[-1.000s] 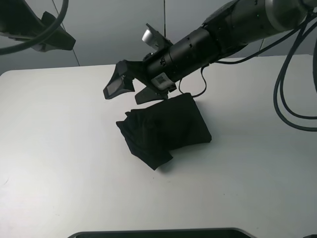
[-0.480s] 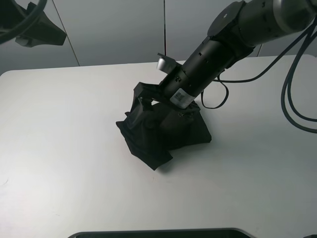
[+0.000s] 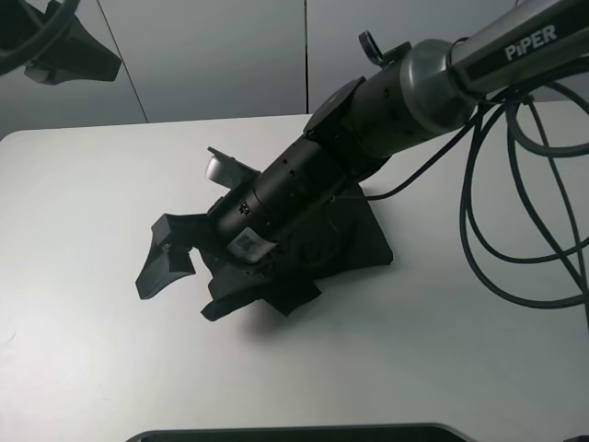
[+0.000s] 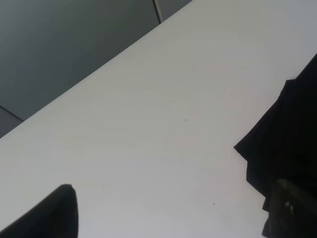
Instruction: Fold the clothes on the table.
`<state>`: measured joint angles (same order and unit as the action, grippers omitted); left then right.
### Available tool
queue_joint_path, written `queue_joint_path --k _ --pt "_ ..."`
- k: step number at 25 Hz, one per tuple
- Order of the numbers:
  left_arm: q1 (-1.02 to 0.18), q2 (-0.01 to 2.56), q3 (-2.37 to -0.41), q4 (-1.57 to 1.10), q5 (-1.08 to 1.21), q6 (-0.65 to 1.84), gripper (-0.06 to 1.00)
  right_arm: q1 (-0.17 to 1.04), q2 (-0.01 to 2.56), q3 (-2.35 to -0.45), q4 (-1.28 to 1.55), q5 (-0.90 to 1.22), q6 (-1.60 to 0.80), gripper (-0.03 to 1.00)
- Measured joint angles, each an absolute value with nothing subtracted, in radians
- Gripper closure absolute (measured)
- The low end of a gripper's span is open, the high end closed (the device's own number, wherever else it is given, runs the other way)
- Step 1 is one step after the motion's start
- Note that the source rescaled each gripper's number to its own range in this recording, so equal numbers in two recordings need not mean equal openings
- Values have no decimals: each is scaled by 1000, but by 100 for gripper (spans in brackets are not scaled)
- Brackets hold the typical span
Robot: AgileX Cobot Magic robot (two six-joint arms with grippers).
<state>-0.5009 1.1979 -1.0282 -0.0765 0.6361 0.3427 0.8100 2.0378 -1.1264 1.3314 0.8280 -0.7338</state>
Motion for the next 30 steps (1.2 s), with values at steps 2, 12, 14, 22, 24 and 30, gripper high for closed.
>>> queue_joint_path --k 2,12,14,22,24,30 --pt "-501 1198 -1028 -77 636 343 -5 817 2038 -1140 1345 826 -753 5" --pt "-501 1198 -1028 -77 640 343 -5 734 1914 -1172 1244 811 -751 9" --pt "-501 1198 -1028 -77 642 343 -5 706 1914 -1172 1175 810 -703 9" --pt "-501 1198 -1028 -77 649 343 -5 685 1914 -1172 1022 808 -564 9" --pt "-501 1198 -1028 -77 651 343 -5 685 1916 -1172 1020 808 -560 9" --pt "-501 1154 -1028 -70 655 343 -5 685 1957 -1172 1012 802 -587 9"
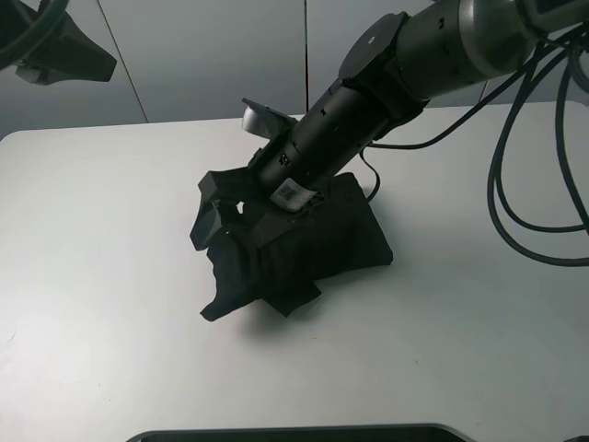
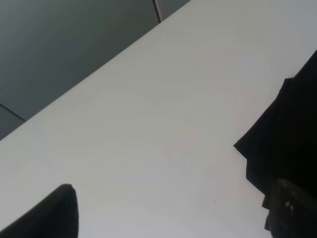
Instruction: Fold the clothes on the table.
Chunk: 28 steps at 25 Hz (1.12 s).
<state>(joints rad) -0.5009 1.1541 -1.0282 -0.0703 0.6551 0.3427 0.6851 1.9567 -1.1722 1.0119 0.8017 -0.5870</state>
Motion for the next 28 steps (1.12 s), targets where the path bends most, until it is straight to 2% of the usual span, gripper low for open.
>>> queue_joint_path --k 6,9,14,19,23,28 --pt "-501 955 -1028 -9 645 343 -5 685 1864 -1237 954 779 -644 9" --pt "-501 821 -1028 0 645 343 -5 685 1761 -1328 812 779 -631 9" --pt "-501 601 -1028 54 643 226 -5 685 1567 -1481 266 823 -398 2" --pt "-501 417 -1028 218 651 56 -5 685 1363 -1580 -309 1016 -175 -3" --pt "-501 331 -1028 397 741 -99 -5 685 1178 -1616 -541 1172 -130 -3" --pt "-501 284 -1028 534 951 -183 -5 685 912 -1621 -690 1210 -110 -3"
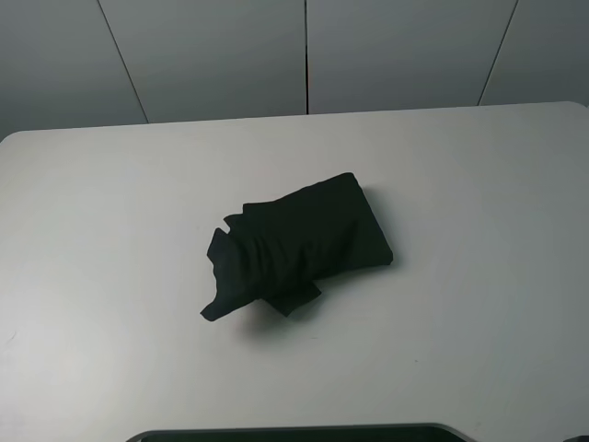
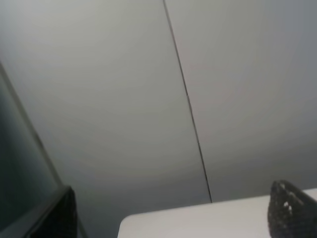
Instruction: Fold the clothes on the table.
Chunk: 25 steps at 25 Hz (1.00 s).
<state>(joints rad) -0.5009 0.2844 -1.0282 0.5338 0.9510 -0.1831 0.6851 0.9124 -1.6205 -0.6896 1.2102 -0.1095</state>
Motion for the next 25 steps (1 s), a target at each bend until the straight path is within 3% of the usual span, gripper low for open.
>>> queue_joint_path --k 5,14,19,25 --pt "-501 248 -1028 578 1101 -269 -5 685 639 -1625 -720 1215 -131 -3" --pt "-501 206 -1030 653 1141 -278 -5 652 363 -1627 -970 1225 -375 -3" --pt "-501 206 -1030 680 1155 -278 -5 552 342 -1627 -1161 1228 -427 -3" --pt "-501 206 -1030 684 1192 -278 -5 355 309 -1627 -1098 1228 -418 -3"
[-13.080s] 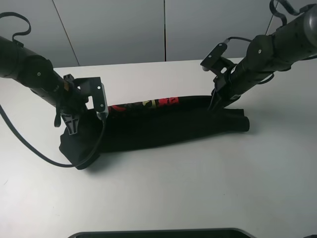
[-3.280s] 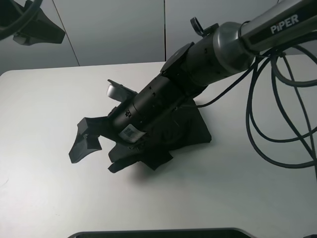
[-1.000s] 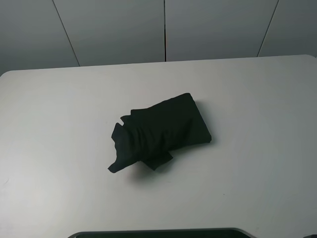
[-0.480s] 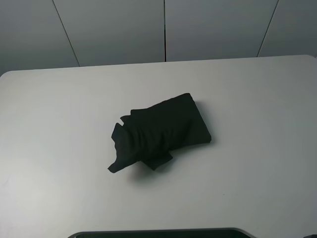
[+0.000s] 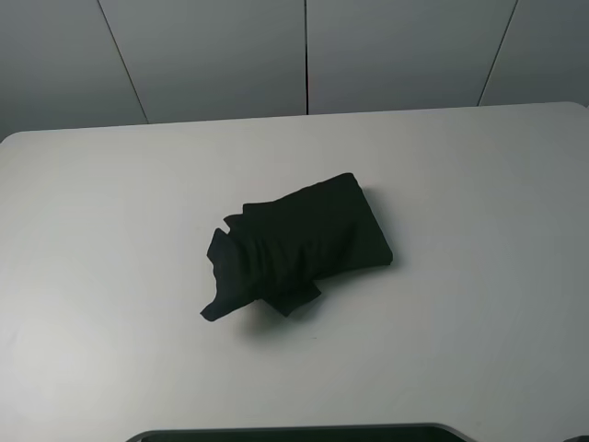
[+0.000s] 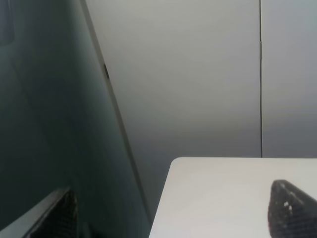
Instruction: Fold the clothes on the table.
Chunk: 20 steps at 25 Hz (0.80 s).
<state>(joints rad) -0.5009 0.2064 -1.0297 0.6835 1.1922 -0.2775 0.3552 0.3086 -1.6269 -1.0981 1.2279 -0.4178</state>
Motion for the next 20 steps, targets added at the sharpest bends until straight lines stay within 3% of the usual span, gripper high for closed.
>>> queue_joint_path --k 6,11,15,20 --pt "-501 206 -1030 649 1223 -278 -5 92 213 -1513 -742 1225 -377 -3" --pt "-501 206 -1030 555 1225 -278 -5 -118 158 -1262 -261 1219 -367 -3" --pt "-501 206 -1020 490 1225 -278 -5 -163 152 -1030 0 1220 -313 -3" --pt "-501 206 -909 439 1225 -278 -5 -163 152 -784 76 1227 -274 -3"
